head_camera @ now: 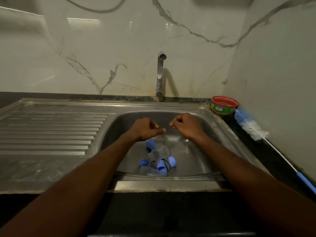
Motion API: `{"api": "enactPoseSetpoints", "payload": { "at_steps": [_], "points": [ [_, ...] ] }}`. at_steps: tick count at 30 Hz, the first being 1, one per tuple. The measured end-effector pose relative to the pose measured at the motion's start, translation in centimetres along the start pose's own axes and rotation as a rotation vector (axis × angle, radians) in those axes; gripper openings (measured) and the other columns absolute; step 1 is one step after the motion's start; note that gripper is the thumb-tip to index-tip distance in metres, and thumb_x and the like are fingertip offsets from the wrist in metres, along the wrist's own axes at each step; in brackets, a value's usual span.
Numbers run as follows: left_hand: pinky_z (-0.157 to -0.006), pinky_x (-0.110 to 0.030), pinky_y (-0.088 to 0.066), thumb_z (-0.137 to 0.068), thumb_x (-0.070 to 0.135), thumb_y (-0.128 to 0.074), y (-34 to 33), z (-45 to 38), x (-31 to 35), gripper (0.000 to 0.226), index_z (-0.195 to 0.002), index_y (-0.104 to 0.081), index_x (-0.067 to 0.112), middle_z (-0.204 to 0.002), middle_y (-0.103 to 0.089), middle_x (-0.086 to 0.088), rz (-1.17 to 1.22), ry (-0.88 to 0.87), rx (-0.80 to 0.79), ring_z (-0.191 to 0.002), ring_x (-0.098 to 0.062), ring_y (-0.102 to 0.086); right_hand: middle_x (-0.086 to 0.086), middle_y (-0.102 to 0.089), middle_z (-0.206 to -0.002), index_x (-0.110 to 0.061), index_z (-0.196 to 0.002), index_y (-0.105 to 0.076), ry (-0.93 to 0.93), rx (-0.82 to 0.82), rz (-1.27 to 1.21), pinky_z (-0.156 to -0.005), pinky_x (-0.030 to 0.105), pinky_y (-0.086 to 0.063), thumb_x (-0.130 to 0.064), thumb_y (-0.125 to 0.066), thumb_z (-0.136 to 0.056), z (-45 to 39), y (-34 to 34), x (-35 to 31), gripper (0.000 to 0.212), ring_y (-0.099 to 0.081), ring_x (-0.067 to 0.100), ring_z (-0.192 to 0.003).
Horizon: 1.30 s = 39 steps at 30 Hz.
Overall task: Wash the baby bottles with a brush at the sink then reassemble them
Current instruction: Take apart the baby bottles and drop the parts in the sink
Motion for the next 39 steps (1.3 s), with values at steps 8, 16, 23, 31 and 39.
{"api": "enactPoseSetpoints", "payload": {
  "at_steps": [8, 16, 23, 31, 39],
  "points": [
    [-0.074, -0.025, -0.046, -0.093, 0.037, -0.07, 0.6, 0.3, -0.7, 0.019, -0.089, -0.069, 0.019, -0.081, -0.062, 0.007, -0.123, -0.035, 0.061, -0.07, -0.002, -0.056, -0.008, -0.076, -0.089, -0.02, -0.089, -0.079, 0.035, 0.004, 0.06, -0.076, 0.029, -0.058, -0.02, -0.058, -0.094, 0.7, 0.1, -0.4, 0.022, -0.069, 0.007, -0.081],
    [-0.08, -0.04, -0.059, -0.084, 0.054, -0.068, 2.2, 1.7, -1.4, 0.031, -0.093, -0.071, 0.025, -0.093, -0.072, 0.003, -0.179, -0.003, 0.13, -0.083, -0.014, -0.066, -0.009, -0.067, -0.069, -0.018, -0.083, -0.076, 0.133, -0.021, 0.095, -0.067, 0.029, -0.053, -0.02, -0.067, -0.091, 2.2, -0.4, -2.6, 0.013, -0.061, 0.003, -0.064],
    [-0.078, -0.037, -0.056, -0.094, 0.045, -0.059, 3.9, 5.3, 0.8, 0.024, -0.101, -0.07, 0.024, -0.1, -0.071, 0.002, -0.334, -0.069, 0.19, -0.092, -0.02, -0.067, -0.002, -0.071, -0.079, -0.018, -0.085, -0.074, 0.181, -0.011, 0.103, -0.061, 0.014, -0.042, -0.019, -0.065, -0.092, 4.5, -1.6, -7.0, 0.011, -0.063, 0.009, -0.07],
    [-0.078, -0.043, -0.053, -0.088, 0.039, -0.059, 12.1, 9.0, -1.6, 0.024, -0.106, -0.059, 0.024, -0.111, -0.064, 0.001, -0.476, -0.092, 0.337, -0.108, -0.024, -0.059, 0.008, -0.072, -0.094, -0.019, -0.096, -0.07, 0.252, 0.009, 0.155, -0.085, 0.045, -0.053, -0.027, -0.059, -0.091, 4.0, -6.5, -17.7, 0.014, -0.066, 0.031, -0.094],
    [-0.081, -0.038, -0.055, -0.089, 0.029, -0.063, 30.3, 17.2, -16.8, 0.014, -0.103, -0.063, 0.03, -0.104, -0.067, 0.007, -0.515, 0.18, 0.648, -0.101, -0.017, -0.062, 0.006, -0.063, -0.12, -0.023, -0.118, -0.066, 0.401, -0.067, -0.042, -0.092, 0.048, -0.053, -0.032, -0.062, -0.096, 5.9, -19.2, -34.8, 0.024, -0.061, 0.028, -0.111]
  ]
}}
Point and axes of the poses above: each hand's wrist, its own z-axis away from the middle knuckle, its own y-axis out of the back of the hand, x = y × z, the point moved 10 cm from there along -z, towards the middle knuckle
